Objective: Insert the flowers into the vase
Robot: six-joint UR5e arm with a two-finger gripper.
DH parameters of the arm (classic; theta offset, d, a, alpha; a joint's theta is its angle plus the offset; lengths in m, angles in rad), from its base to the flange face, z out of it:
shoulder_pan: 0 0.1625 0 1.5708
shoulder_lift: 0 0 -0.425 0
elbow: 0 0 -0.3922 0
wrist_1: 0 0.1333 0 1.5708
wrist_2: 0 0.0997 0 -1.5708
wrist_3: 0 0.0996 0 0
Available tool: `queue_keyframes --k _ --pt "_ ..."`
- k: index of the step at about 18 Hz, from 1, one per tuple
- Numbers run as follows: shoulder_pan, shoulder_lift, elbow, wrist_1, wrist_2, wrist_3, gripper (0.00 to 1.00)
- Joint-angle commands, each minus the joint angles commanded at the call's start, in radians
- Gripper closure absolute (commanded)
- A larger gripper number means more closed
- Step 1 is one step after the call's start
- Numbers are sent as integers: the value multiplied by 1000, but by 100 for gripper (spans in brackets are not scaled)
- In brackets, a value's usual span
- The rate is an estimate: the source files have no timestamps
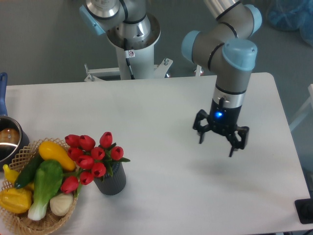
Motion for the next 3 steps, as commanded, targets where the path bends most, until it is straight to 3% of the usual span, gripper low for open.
queue_keyframes --k 3 --pt "-2 -17 34 -2 14 -2 0"
